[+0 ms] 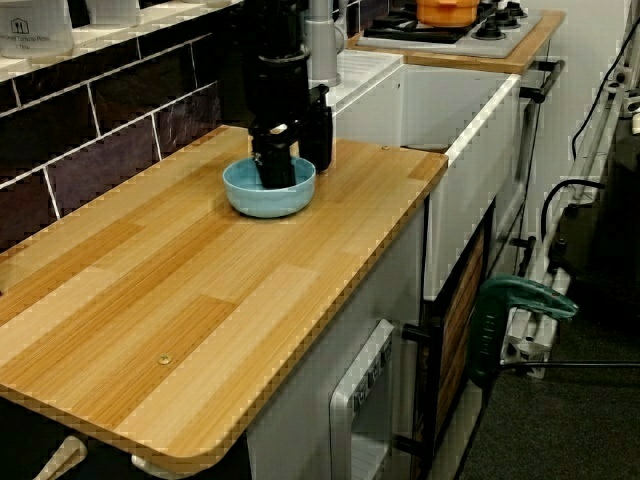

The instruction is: Push into sink

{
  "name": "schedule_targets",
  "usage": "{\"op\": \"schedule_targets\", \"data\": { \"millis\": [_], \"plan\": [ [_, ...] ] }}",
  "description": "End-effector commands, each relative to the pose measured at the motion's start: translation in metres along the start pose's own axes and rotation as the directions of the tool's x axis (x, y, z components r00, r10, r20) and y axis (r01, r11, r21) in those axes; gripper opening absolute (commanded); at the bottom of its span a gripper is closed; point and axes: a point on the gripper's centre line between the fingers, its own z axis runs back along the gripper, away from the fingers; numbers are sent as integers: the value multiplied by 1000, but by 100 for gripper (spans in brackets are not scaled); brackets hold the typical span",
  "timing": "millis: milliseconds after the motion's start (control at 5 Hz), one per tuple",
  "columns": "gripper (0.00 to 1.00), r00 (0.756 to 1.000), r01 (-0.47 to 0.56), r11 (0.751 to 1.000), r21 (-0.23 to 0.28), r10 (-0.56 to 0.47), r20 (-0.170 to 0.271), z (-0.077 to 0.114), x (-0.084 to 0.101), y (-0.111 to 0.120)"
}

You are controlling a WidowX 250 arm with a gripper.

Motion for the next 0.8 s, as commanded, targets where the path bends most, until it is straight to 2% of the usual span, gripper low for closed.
{"op": "schedule_targets", "data": {
  "millis": [0,200,600],
  "plan": [
    [100,996,92,996,8,-92,4,25,-2,-62],
    [100,997,78,997,-4,-78,8,29,8,-79],
    [100,997,79,997,-5,-79,-2,15,26,-110]
  ]
}}
